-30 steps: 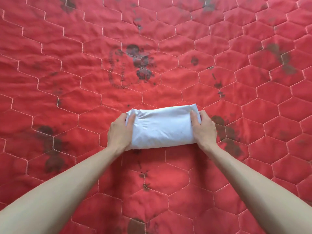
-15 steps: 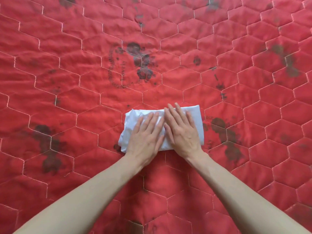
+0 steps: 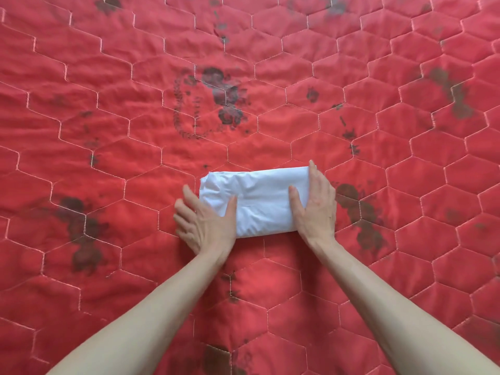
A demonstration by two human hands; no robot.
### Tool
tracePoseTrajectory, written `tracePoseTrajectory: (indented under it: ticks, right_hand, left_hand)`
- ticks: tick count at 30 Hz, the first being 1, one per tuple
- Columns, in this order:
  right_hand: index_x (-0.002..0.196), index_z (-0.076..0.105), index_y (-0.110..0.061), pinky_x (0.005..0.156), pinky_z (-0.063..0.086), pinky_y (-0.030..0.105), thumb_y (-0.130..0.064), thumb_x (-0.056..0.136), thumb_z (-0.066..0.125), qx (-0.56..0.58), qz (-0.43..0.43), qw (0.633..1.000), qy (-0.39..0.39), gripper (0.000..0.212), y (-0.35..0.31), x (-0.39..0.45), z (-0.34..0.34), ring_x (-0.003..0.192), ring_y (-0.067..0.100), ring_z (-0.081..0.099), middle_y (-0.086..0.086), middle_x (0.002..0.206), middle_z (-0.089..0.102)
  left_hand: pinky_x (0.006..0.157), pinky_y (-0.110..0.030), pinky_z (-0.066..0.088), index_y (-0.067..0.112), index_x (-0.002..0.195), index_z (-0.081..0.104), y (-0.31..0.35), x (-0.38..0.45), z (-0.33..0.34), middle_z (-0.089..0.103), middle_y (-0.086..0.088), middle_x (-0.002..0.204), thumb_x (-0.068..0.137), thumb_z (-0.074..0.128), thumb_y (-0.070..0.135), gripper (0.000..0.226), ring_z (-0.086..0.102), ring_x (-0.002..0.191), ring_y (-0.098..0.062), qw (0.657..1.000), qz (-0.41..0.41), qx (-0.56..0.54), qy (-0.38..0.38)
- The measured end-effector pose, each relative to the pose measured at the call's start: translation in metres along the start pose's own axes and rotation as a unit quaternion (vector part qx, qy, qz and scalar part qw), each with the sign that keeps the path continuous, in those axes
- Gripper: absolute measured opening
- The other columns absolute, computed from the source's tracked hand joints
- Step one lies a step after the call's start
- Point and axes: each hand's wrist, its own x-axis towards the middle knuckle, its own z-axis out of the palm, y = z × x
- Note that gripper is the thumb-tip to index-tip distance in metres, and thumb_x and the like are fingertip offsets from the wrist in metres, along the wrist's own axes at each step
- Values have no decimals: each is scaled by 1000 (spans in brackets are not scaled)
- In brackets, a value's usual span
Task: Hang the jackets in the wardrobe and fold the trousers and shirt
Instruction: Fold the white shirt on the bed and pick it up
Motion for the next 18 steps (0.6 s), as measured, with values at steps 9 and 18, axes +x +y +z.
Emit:
tracePoseTrajectory:
  ticks: [9, 18]
  right_hand:
    - [102, 72, -18, 96, 56, 45, -63, 86, 72, 164, 267, 940, -137, 48, -3, 24, -20, 105, 26, 71, 4, 114, 75]
    - [95, 79, -24, 81, 61, 38, -60, 80, 75, 339, 225, 896, -179, 39, -18, 0, -73, 94, 17, 77, -5, 100, 81]
  left_hand:
    - [104, -48, 48, 5, 135, 45, 13, 22, -12, 63, -18, 134, 74, 79, 63, 92, 62, 124, -39, 978, -114, -116, -127]
    - [77, -42, 66, 11, 124, 67, -4, 18, -69, 81, -7, 102, 72, 94, 44, 67, 80, 87, -26, 824, -213, -364, -378]
